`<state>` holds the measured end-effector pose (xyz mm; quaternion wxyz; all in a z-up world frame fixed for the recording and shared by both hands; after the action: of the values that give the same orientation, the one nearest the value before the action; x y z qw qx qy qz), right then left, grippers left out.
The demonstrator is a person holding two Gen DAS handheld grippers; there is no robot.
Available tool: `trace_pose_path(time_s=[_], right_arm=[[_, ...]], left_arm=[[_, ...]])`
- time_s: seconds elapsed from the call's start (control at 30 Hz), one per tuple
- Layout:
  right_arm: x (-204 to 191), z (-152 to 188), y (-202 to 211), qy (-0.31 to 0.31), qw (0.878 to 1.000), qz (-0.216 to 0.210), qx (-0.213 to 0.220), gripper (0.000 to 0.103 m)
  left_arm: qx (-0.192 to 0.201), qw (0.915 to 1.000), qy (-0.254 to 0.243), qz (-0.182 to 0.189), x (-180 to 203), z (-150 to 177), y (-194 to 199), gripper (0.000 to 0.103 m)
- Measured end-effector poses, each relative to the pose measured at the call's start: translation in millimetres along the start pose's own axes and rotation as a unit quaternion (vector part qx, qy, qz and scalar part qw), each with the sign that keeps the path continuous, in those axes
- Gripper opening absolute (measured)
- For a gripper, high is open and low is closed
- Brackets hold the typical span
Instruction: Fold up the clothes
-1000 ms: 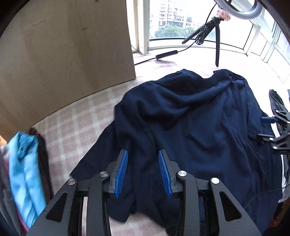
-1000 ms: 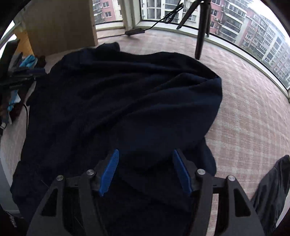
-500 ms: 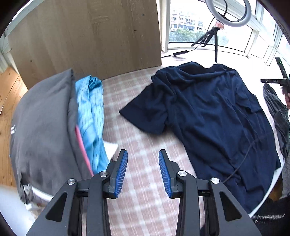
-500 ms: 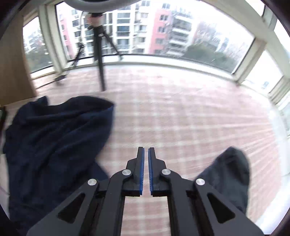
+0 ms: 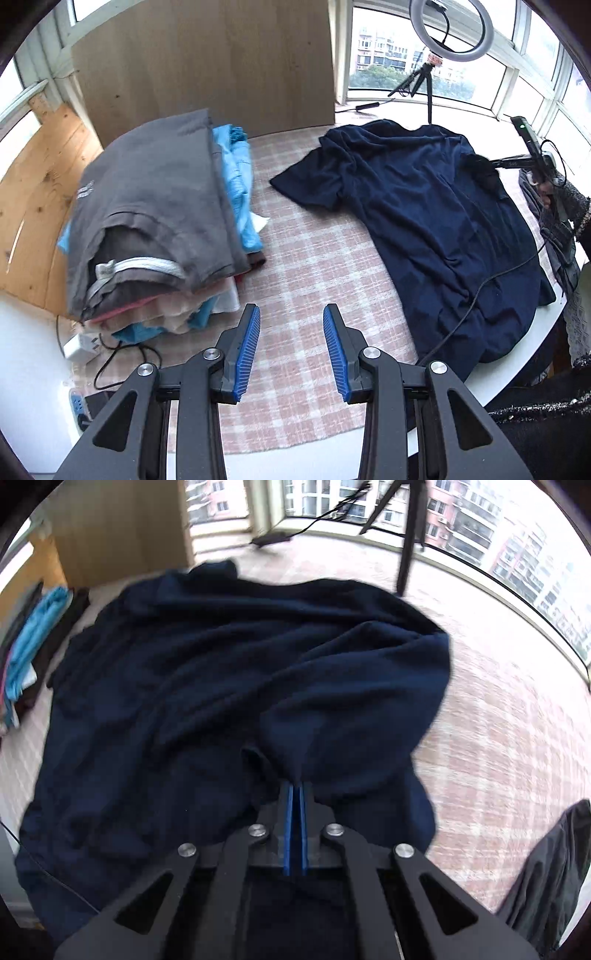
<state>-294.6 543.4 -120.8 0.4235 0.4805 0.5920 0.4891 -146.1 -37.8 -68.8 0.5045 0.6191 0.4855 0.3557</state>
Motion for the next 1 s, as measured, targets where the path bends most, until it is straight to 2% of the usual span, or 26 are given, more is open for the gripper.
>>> trace_pose_path(time_s=[0.07,0.1,0.13,0.17,0.2,0.23,0.27,0.3,0.33,0.37,0.4,0.5,0.53,0.63,0.73,0.83,0.9,1.0], right_arm=[[38,1,30,-0.059,0.996,0.051,0.041,0.003],[59,2,43,-0.099,0.987,0.109,0.060,0.003],[86,5,55,-0.153,0.970,0.177,0.069,0.006],[108,11,65,-0.206,0.954,0.209,0.065,0.013],[121,20,73,-0.230,0.955,0.177,0.061,0.014],[126,30,80,-0.225,0.966,0.104,0.066,0.014],[121,45,88,-0.210,0.974,0.054,0.071,0.024],[114,60,95,-0.193,0.978,0.017,0.074,0.039],[106,76,103,-0.175,0.981,-0.019,0.077,0.045],[95,97,108,-0.155,0.984,-0.037,0.078,0.053],[82,120,111,-0.133,0.987,-0.048,0.078,0.058],[31,200,107,-0.093,0.992,-0.052,0.067,0.062],[21,223,97,-0.089,0.993,-0.053,0.055,0.063],[-1,283,57,-0.082,0.995,-0.057,0.011,0.063],[-12,307,2,-0.079,0.995,-0.061,-0.021,0.063],[-20,311,-22,-0.070,0.995,-0.062,-0.026,0.063],[-28,309,-27,-0.056,0.997,-0.057,-0.019,0.063],[-39,307,-32,-0.035,0.998,-0.053,-0.010,0.063]], left_arm=[[0.004,0.9998,0.014,-0.009,-14,12,12,0.034],[0.004,0.9997,0.019,-0.012,-19,18,17,0.034],[0.005,0.9996,0.024,-0.015,-24,24,21,0.034],[0.005,0.9995,0.028,-0.017,-28,30,25,0.034],[0.002,0.9998,0.017,-0.014,-24,34,25,0.034],[-0.001,0.9999,0.007,-0.010,-20,39,24,0.034],[-0.004,1.0000,-0.004,-0.008,-15,43,24,0.034],[-0.010,0.9997,-0.020,-0.012,-8,48,21,0.034],[-0.014,0.9991,-0.037,-0.013,1,54,18,0.036],[-0.016,0.9986,-0.051,-0.003,9,60,14,0.039],[-0.021,0.9975,-0.064,0.020,21,66,7,0.041],[-0.037,0.9900,-0.103,0.088,57,79,-18,0.043],[-0.044,0.9861,-0.117,0.110,69,81,-28,0.043],[-0.067,0.9750,-0.155,0.144,109,78,-60,0.043],[-0.091,0.9644,-0.198,0.150,142,75,-88,0.045],[-0.112,0.9562,-0.225,0.150,161,70,-109,0.045],[-0.118,0.9542,-0.229,0.151,164,66,-114,0.044],[-0.127,0.9536,-0.220,0.162,163,61,-118,0.015]])
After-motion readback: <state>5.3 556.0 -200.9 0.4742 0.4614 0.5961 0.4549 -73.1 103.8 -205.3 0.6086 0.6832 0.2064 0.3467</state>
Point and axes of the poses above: each gripper's, at about its wrist camera, not at the fingertips, and y roughly against the way its jaws point, x to its right, z to its underside, the point moved 1 cm from there along -y, roughly the way its jaws point, and after that the axes turned 15 degrees about -x, right-handed, at the moved point
